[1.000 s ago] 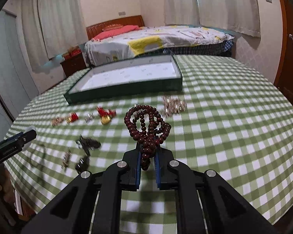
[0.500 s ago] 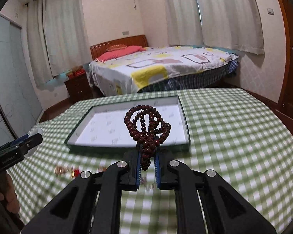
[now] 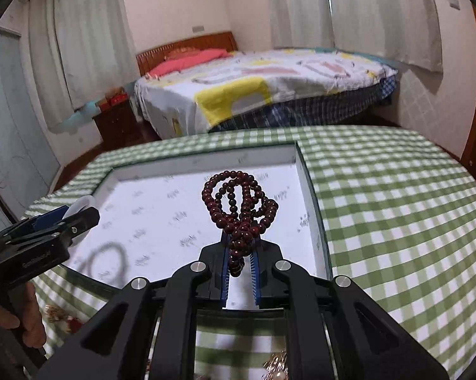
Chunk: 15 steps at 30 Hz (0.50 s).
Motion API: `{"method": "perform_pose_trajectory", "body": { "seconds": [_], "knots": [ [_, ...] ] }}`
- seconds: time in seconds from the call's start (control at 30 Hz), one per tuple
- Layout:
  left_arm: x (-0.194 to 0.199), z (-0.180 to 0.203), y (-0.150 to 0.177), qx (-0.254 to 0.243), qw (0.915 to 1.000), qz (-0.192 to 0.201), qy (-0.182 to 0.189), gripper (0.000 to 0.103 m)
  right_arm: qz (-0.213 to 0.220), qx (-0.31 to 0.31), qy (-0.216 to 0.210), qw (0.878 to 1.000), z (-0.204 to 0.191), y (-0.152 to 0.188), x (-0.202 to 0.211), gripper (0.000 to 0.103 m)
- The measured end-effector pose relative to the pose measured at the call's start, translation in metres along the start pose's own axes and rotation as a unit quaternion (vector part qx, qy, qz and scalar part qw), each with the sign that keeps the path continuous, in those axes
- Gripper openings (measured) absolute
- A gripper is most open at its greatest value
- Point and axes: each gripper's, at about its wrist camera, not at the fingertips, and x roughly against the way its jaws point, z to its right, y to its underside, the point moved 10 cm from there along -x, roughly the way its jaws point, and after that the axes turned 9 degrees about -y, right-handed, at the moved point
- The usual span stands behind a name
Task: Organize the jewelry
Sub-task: 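Carry the bangle and bead bracelet into the green box and open both tools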
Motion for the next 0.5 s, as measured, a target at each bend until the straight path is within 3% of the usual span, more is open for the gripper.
{"method": "perform_pose_trajectory", "body": {
  "seconds": [0.27, 0.43, 0.5],
  "knots": [
    [-0.031, 0.002, 0.025, -0.015, 0.9987, -0.048, 0.000, 0.069, -0.044, -0.003, 0.013, 0.999, 0.009, 0.017, -0.023, 0.012],
    [-0.039, -0.003, 0.036, -0.010, 0.9976, -0.069, 0.000, 0.069, -0.049, -0.012, 0.014, 0.999, 0.013, 0.018, -0.023, 0.014],
    [-0.039, -0.004, 0.038, -0.006, 0.9976, -0.069, 0.000, 0.070, -0.050, -0.007, 0.016, 0.999, 0.012, 0.018, -0.023, 0.025]
  ]
}}
